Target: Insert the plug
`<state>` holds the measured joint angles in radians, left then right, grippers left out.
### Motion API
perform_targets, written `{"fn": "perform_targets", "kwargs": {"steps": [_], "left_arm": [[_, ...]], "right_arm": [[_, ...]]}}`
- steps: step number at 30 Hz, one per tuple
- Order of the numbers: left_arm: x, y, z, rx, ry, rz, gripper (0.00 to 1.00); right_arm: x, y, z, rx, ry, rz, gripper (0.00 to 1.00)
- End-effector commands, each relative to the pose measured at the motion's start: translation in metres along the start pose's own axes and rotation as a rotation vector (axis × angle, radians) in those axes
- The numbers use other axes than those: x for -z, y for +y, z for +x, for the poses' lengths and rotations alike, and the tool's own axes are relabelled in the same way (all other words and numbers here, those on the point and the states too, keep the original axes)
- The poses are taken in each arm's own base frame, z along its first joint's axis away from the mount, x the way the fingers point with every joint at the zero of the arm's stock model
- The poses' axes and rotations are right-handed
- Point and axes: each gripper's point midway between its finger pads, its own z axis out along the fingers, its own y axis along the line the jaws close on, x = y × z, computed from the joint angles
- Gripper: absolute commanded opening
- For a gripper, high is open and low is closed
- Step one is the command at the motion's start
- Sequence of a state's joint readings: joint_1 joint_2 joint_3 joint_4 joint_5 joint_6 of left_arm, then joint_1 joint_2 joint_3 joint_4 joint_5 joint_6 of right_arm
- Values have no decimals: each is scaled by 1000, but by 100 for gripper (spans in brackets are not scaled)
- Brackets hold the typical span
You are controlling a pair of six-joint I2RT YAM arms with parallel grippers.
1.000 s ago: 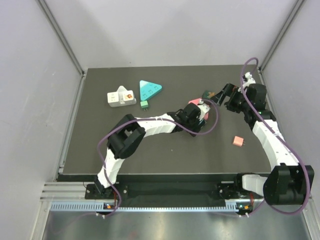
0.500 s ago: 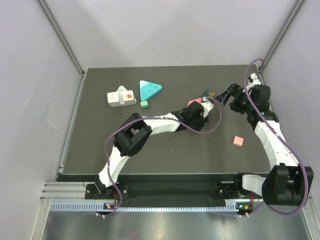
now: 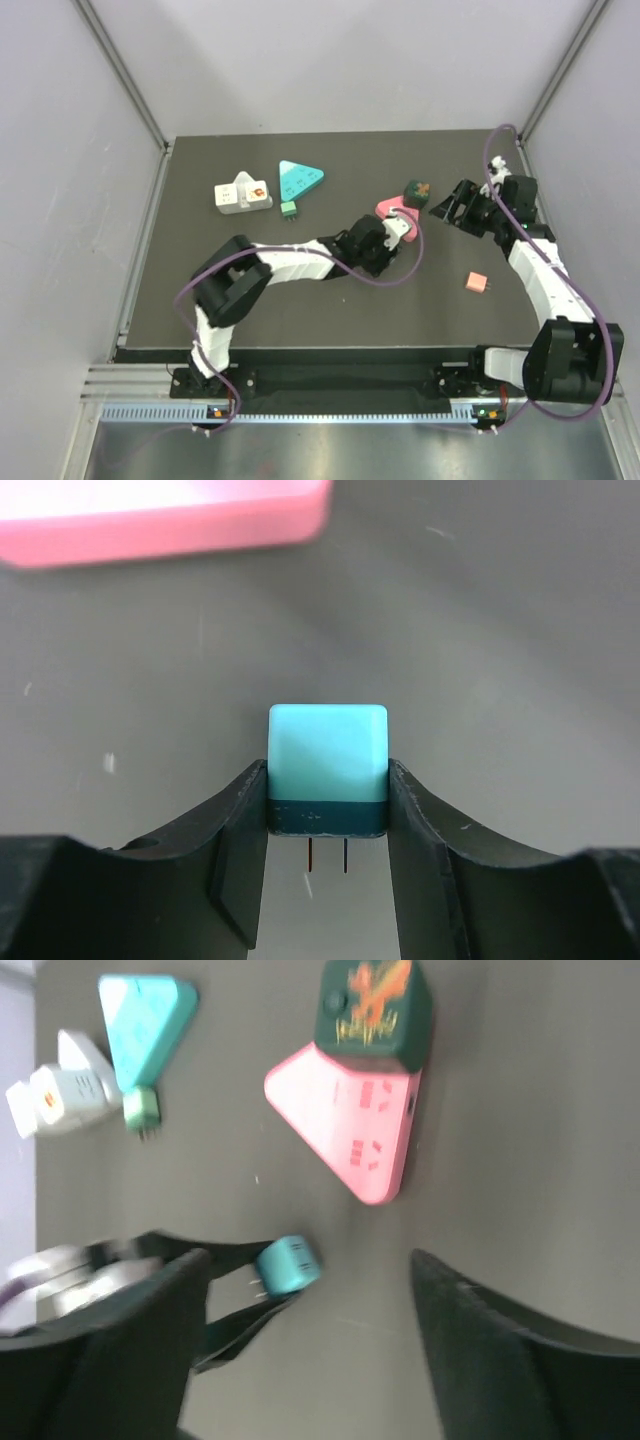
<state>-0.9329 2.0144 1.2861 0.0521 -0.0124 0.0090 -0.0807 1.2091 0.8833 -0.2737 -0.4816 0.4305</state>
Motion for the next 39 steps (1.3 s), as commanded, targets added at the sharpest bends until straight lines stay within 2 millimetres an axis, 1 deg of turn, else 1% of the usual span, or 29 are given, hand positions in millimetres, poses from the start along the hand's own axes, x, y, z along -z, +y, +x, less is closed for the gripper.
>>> {"fn": "perform_targets", "kwargs": {"steps": [1, 2, 3, 4, 5, 6, 7, 8, 9, 10, 11, 12, 13, 15, 16, 17, 19, 23, 28, 35, 39], "left_arm": [[72, -32, -81, -22, -263, 86, 0], [81, -36, -82, -25, -271, 96, 0], [87, -41, -72, -30, -258, 109, 0], [105, -47, -80, -38, -289, 120, 0], [114, -49, -81, -40, -296, 120, 0], [119, -49, -70, -42, -281, 119, 0], [138, -50, -79, -42, -322, 122, 0], [145, -50, -79, -43, -332, 127, 0], [150, -50, -72, -44, -326, 130, 0], [165, -51, -78, -45, -357, 135, 0], [171, -50, -78, -46, -365, 134, 0], [175, -50, -73, -45, -357, 131, 0], [185, -48, -79, -44, -382, 126, 0], [191, -45, -76, -48, -386, 109, 0], [196, -45, -76, -53, -389, 111, 0], [198, -38, -76, -51, -389, 77, 0], [201, -38, -74, -54, -391, 73, 0], [203, -37, -67, -47, -378, 75, 0], [208, -38, -67, -40, -384, 79, 0], [211, -39, -67, -37, -384, 91, 0], [211, -39, -67, -37, -381, 89, 0]], "right_arm": [[-4, 17, 41, 50, 183, -64, 74], [-7, 28, 54, 67, 225, -93, 71], [-10, 41, 70, 82, 273, -133, 69], [-9, 56, 78, 76, 294, -202, 69], [-10, 65, 84, 71, 306, -237, 66], [-9, 78, 98, 76, 344, -277, 65], [-8, 90, 105, 66, 368, -314, 64], [-8, 98, 108, 72, 371, -337, 64], [-7, 107, 117, 80, 392, -358, 64], [-5, 115, 120, 68, 404, -382, 65], [-4, 122, 121, 70, 405, -406, 65], [-2, 127, 128, 69, 426, -427, 66], [-2, 131, 130, 60, 436, -438, 65], [0, 138, 138, 58, 463, -472, 65], [0, 138, 140, 44, 468, -471, 65], [0, 137, 141, 40, 470, -468, 65], [0, 133, 138, 45, 443, -432, 66], [7, 137, 120, 46, 386, -424, 70], [15, 147, 104, 53, 344, -437, 71], [24, 159, 101, 54, 336, -507, 71], [31, 166, 104, 39, 350, -559, 67]]}}
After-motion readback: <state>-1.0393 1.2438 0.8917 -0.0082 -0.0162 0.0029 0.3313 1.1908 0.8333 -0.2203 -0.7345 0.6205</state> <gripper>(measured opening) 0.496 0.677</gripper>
